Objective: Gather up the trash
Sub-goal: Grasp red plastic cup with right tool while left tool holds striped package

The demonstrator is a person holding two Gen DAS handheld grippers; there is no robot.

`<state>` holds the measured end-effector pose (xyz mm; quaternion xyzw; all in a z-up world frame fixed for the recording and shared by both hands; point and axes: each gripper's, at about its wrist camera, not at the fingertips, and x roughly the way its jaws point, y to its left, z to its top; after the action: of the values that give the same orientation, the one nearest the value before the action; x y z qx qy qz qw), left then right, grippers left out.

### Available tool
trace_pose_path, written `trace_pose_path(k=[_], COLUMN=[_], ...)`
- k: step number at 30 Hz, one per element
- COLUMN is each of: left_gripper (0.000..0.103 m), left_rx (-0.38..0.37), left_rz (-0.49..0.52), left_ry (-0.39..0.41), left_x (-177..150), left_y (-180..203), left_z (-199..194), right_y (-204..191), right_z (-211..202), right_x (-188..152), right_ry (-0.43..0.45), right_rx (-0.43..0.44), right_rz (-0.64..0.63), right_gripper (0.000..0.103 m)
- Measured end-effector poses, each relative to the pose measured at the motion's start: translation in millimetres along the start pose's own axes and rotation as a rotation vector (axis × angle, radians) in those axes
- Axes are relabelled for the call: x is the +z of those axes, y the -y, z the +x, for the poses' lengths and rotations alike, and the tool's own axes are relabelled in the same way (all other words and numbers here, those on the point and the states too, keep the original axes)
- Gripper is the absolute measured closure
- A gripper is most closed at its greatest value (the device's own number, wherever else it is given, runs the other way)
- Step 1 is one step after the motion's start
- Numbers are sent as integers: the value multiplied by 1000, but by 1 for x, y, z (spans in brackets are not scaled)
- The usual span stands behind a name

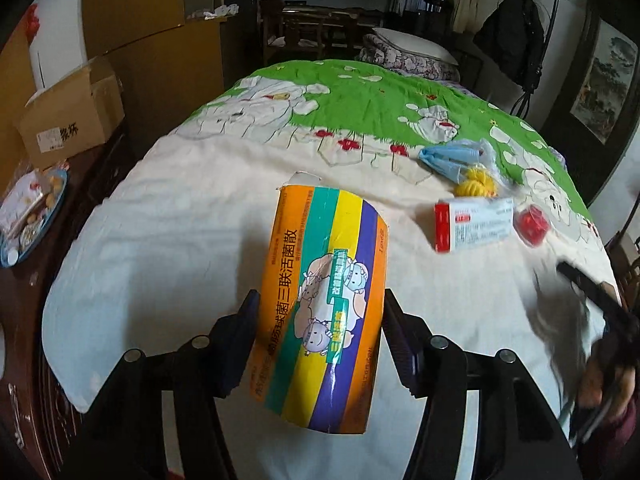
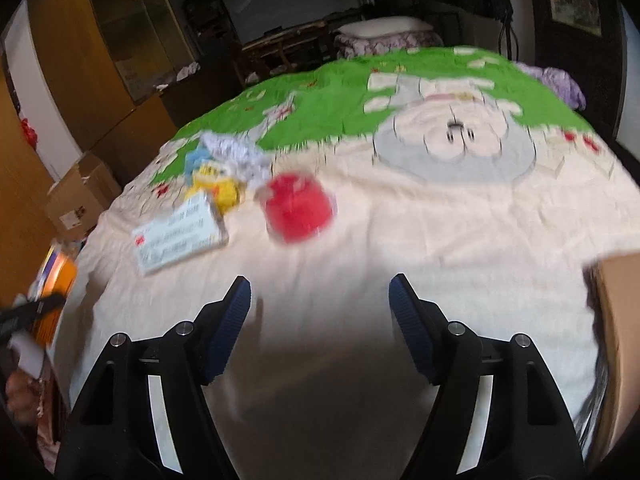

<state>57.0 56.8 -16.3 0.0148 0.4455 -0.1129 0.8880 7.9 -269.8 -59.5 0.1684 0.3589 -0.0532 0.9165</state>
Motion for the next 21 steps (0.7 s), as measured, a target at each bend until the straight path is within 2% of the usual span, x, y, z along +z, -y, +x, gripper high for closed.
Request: trace_pose_path(k=[4, 10, 13, 15, 21], left_gripper=[43, 43, 43, 43, 43], left_rx=[1, -3, -5, -5, -22], left_rz=[-5, -25, -32, -40, -85], left_ry=[-4, -11, -24, -31, -33], left_x=[-8, -10, -12, -13, -18], left_y=[-6, -16, -20, -22, -31], left_z=[-1, 6, 15, 19, 17], right_y=[-14, -19, -18, -18, -28], right_z=[24, 52, 60, 63, 54], right_x=[24, 34, 33, 33, 30], right_ry=[-11, -42, -62, -70, -29], right_rx=[-20, -53, -58, -64, -73], right_rz=[-29, -29, -25, -28, -71], right_gripper=[33, 34, 38, 48, 49])
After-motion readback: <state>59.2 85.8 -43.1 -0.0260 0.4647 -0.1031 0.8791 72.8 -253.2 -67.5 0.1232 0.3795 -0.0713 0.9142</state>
